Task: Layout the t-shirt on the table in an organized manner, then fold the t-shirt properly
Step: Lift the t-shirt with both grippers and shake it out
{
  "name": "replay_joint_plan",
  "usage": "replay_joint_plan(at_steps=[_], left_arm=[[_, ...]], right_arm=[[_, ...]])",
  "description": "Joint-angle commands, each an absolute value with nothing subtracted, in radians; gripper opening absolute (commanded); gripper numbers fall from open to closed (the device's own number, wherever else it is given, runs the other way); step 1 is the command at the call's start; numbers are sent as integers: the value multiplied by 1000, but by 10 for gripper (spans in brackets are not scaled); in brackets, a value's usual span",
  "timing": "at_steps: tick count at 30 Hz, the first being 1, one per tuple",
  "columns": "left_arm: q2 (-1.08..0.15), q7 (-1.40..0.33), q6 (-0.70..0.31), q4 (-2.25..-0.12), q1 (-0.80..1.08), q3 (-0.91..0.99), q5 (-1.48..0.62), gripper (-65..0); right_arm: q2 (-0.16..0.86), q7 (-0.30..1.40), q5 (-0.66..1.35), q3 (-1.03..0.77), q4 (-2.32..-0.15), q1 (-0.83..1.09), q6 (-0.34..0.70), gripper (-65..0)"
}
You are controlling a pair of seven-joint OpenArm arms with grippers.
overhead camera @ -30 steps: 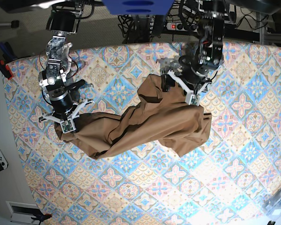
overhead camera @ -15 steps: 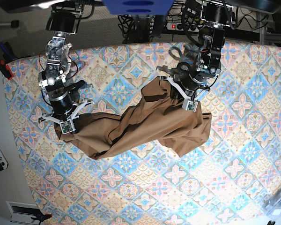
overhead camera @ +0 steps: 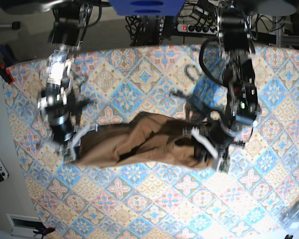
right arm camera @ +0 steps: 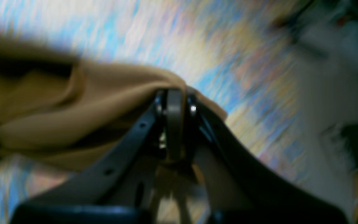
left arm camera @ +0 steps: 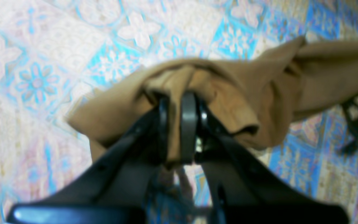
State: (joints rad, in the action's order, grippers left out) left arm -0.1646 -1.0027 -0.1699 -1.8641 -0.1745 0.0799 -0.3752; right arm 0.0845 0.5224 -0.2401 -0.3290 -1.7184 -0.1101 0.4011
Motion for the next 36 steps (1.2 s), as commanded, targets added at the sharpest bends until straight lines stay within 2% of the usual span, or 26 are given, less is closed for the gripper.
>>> replay_joint_plan(at_steps=[1, 6, 9, 17, 24, 30, 36], left_arm=[[-191, -993, -170, -1848, -213, 82, -381, -650], [-216, -977, -170, -1739, -349, 84, -383, -650], [-226, -977, -171, -1690, -435, 84, -381, -650], [-283, -977, -173, -1402, -769, 84, -374, -650], [-337, -964, -174, -1196, -989, 84, -374, -650], [-338, -860, -177, -978, -1133, 77, -371, -650], [-338, -855, -252, -917, -1236, 77, -371, -650]], right_arm=[[93, 526, -232, -328, -1735, -166, 389, -650], [94, 588, -231, -331, -1702, -363, 389, -650], [94, 590, -232, -329, -1647, -417, 389, -650], [94, 590, -234, -331, -1379, -621, 389, -650], [96, 590, -232, -332, -1322, -745, 387, -650], [96, 582, -234, -331, -1224, -771, 384, -650], [96, 578, -228, -366, -1142, -831, 383, -650]])
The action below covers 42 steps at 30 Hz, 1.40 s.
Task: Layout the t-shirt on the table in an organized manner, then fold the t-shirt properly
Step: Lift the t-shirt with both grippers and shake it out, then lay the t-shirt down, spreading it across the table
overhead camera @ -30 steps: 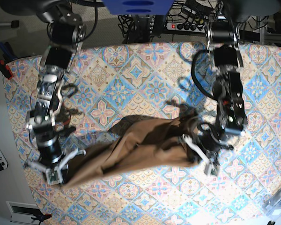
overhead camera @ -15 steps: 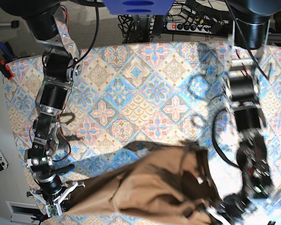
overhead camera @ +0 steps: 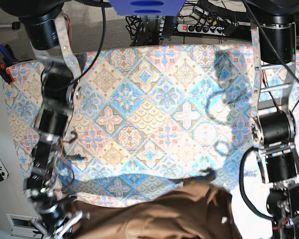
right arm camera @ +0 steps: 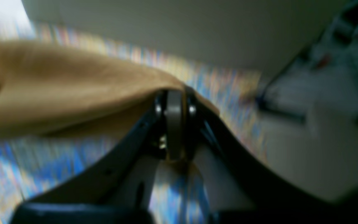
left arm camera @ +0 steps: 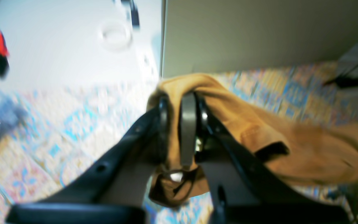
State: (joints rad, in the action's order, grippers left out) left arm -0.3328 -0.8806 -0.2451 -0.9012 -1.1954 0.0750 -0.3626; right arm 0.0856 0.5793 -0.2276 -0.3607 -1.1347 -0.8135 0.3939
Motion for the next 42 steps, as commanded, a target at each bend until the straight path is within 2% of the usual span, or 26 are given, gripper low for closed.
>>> replay_joint_plan(at_steps=[1, 5, 10, 16, 23, 30, 35, 37, 39, 42], left_arm=[[-338, -857, -254, -917, -1241, 77, -371, -650], [-338, -889, -257, -918, -1247, 77, -371, -650], [-338, -1007, -329, -960, -1170, 79, -375, -650], [-352, -1176, -338, -1417, -812, 81, -372, -650], [-355, -1285, -338, -1778, -389, 113, -377, -650], [-352, -1285, -387, -1836, -53, 219, -381, -650], [-352, -1262, -407, -1833, 90, 243, -374, -650], [-352, -1204, -407, -1831, 148, 243, -374, -650], [-352, -1168, -407, -1831, 183, 242, -372, -650], [-352, -1161, -407, -1831, 217, 242, -372, -650]], right_arm=[[96, 572, -228, -392, -1129, -831, 383, -650], [96, 527, -232, -479, -1089, -822, 383, -650], [96, 524, -229, -501, -1072, -694, 383, -650], [96, 521, -226, -501, -1072, -555, 383, -650], [87, 426, -226, -499, -1070, -372, 383, -650], [68, 429, -229, -501, -1082, -255, 383, -650], [68, 433, -232, -501, -1086, -211, 383, -647], [68, 440, -234, -498, -1093, -189, 383, -544], [68, 463, -232, -498, -1136, -163, 383, -473], [68, 466, -226, -519, -1262, -148, 383, -419]])
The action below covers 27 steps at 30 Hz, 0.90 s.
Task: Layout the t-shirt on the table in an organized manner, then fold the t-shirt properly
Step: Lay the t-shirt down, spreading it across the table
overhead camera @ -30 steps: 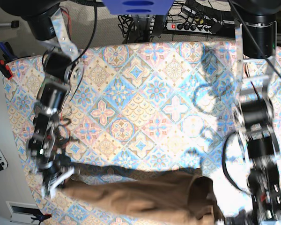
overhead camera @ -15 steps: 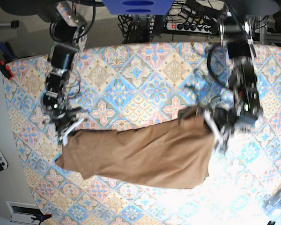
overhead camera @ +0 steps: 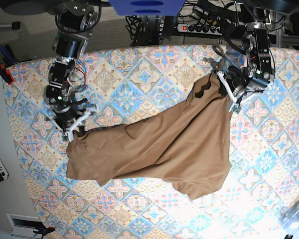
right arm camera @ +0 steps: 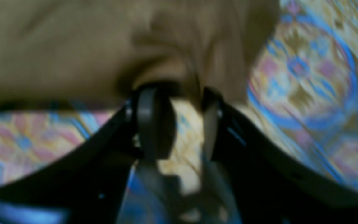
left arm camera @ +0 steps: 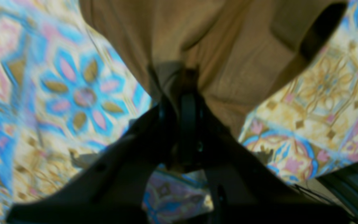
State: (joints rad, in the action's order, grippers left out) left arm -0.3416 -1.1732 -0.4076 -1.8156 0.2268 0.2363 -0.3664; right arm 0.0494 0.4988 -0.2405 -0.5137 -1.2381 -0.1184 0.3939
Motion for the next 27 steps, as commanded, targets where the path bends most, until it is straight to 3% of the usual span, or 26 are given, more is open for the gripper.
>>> replay_joint_plan(at_steps=[1, 7, 13, 22, 27], left_arm=[[-352, -1161, -407, -1831, 226, 240, -372, -650], [-352, -1159, -450, -1830, 297, 240, -371, -650], [-358, -1159, -512, -1828, 372, 240, -331, -650], [-352, -1152, -641, -1814, 486, 246, -8, -650], [-351, -1003, -642, -1716, 532, 283, 54, -650]], right_arm=[[68, 466, -226, -545, -1305, -148, 383, -417], [67, 470, -231, -621, -1537, -153, 384, -418], [67, 470, -231, -424, -1558, -154, 384, -418], [65, 470, -231, -163, -1544, -154, 384, -418], [28, 470, -232, -104, -1443, -156, 384, -418]])
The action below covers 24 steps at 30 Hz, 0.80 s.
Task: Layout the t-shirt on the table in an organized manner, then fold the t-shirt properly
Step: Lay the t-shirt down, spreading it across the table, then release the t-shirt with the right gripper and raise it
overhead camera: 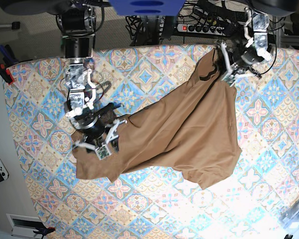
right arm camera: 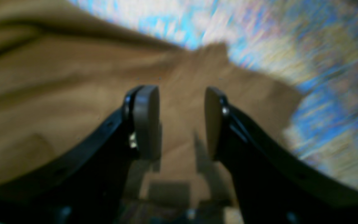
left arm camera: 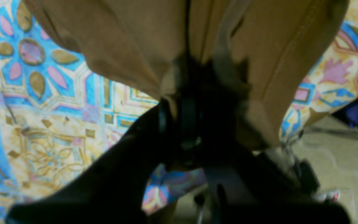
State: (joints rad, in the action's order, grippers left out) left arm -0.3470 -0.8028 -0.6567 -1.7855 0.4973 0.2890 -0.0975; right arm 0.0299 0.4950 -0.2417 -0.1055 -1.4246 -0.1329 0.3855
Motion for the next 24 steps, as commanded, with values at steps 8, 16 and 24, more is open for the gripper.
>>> replay_joint_plan(at_steps=[8, 16, 24], left_arm=[[-318, -960, -698, -1620, 529, 415, 59, -650], [-283, -964, -698, -1623, 490, 421, 64, -650], [-269, -967, -698, -1623, 483, 421, 76, -650]], right_arm=[[2, 469, -232, -104, -1316, -286, 384, -418], [-25, 456, -229, -102, -1090, -432, 384, -418], [-25, 326, -226, -110, -839, -542, 384, -418]])
